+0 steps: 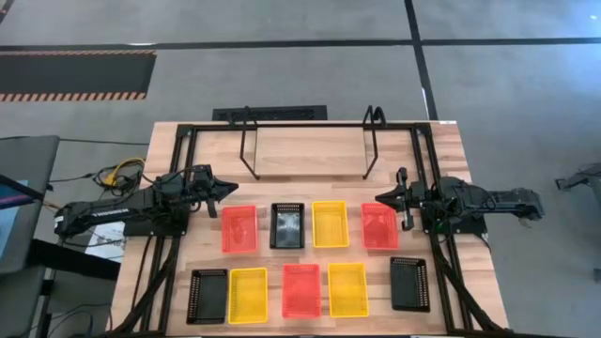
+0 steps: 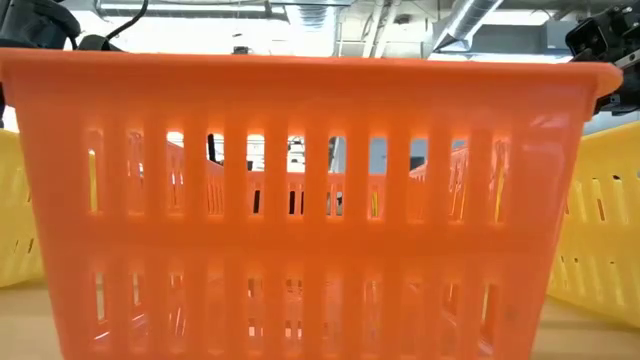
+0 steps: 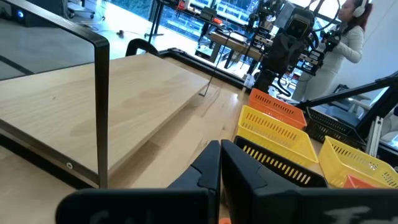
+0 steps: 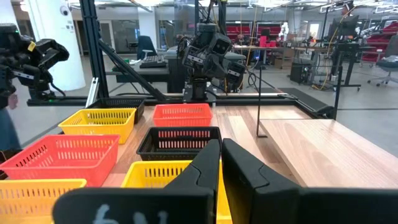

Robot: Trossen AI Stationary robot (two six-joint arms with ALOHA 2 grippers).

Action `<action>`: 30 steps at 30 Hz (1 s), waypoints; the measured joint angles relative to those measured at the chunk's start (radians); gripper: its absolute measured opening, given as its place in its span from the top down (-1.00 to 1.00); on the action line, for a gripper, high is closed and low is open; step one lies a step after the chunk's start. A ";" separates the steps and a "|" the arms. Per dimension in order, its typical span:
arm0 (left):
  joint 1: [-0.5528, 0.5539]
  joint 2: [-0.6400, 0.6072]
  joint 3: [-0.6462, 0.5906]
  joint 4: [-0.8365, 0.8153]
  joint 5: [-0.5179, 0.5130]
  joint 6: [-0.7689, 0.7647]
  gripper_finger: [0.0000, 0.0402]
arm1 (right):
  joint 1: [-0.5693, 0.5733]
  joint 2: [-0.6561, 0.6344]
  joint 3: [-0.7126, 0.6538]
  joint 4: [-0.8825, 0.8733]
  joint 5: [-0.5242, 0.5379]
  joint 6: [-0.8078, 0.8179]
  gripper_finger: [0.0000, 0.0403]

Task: Stack baskets on shelf by color

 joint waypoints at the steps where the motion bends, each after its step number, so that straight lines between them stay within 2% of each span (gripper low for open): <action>1: 0.000 0.000 0.000 0.000 0.000 0.000 1.00 | 0.000 0.000 0.000 0.000 0.000 0.000 0.78; 18: 0.000 0.000 0.000 0.000 0.000 -0.013 1.00 | 0.000 0.000 0.000 0.000 0.000 0.000 0.78; 26: 0.000 0.000 0.000 0.002 -0.001 -0.368 1.00 | 0.000 0.000 0.000 0.000 0.000 0.000 0.78; 30: 0.000 0.000 0.000 0.010 -0.044 -0.420 1.00 | 0.000 0.000 0.000 0.001 0.000 -0.013 0.78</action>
